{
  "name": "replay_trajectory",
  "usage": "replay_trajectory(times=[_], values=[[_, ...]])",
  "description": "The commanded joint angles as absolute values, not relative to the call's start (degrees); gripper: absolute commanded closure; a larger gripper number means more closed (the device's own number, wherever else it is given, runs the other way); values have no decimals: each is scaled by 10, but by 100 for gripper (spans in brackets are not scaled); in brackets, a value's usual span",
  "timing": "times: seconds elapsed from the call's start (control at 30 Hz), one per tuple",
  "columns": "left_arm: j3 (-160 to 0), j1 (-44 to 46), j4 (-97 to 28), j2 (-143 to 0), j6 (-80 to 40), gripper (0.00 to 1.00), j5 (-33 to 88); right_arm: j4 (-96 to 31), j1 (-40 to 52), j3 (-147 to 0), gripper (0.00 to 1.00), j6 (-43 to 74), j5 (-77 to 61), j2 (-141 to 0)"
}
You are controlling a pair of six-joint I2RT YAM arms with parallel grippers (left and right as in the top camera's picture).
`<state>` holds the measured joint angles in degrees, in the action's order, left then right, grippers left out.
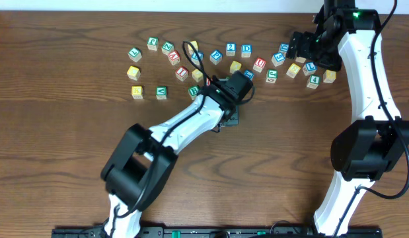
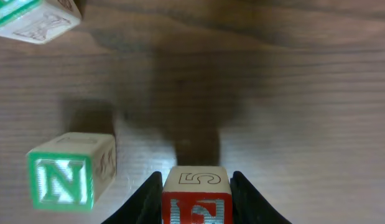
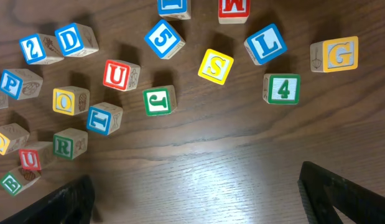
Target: Spell out NEURIPS
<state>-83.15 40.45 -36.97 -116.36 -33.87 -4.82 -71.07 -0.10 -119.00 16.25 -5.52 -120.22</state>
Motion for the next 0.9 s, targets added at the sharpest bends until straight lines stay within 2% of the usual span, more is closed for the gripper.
replay_trajectory(times=[0.0, 0.87], values=[[-827, 399, -367, -1187, -346, 70, -74, -712, 1, -1200, 1, 158, -57, -1186], [-827, 384, -345, -1195, -346, 69, -97, -712, 1, -1200, 1, 158, -57, -1186]])
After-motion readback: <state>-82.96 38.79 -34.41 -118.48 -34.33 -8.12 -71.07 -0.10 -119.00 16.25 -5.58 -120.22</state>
